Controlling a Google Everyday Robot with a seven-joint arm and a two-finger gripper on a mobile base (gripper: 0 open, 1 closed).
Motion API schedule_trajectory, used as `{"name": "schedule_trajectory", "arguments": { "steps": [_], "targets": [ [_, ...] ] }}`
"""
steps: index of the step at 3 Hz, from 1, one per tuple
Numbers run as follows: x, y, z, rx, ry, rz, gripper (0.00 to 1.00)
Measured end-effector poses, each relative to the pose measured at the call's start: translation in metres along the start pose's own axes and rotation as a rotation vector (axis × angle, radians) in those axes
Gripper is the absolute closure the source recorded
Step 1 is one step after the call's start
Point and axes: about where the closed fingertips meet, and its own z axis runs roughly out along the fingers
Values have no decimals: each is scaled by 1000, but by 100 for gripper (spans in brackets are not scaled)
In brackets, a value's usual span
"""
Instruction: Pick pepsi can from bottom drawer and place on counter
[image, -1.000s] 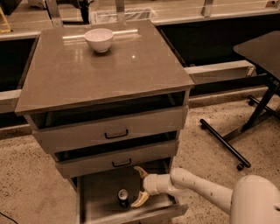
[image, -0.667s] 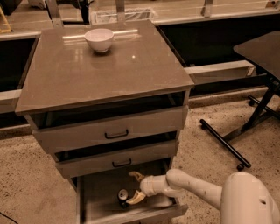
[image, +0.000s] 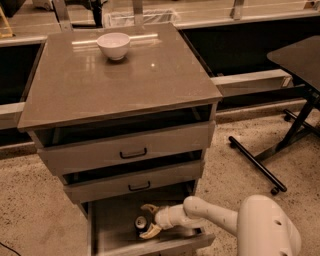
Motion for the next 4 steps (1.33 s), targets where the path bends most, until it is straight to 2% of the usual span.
{"name": "schedule_trajectory", "arguments": {
  "steps": [1, 2, 3, 4],
  "targets": [
    [8, 5, 16, -44, -11, 8, 26],
    [10, 3, 28, -61, -40, 7, 40],
    [9, -3, 31, -51, -137, 11, 71],
    [7, -5, 32, -49, -176, 6, 94]
  ]
}}
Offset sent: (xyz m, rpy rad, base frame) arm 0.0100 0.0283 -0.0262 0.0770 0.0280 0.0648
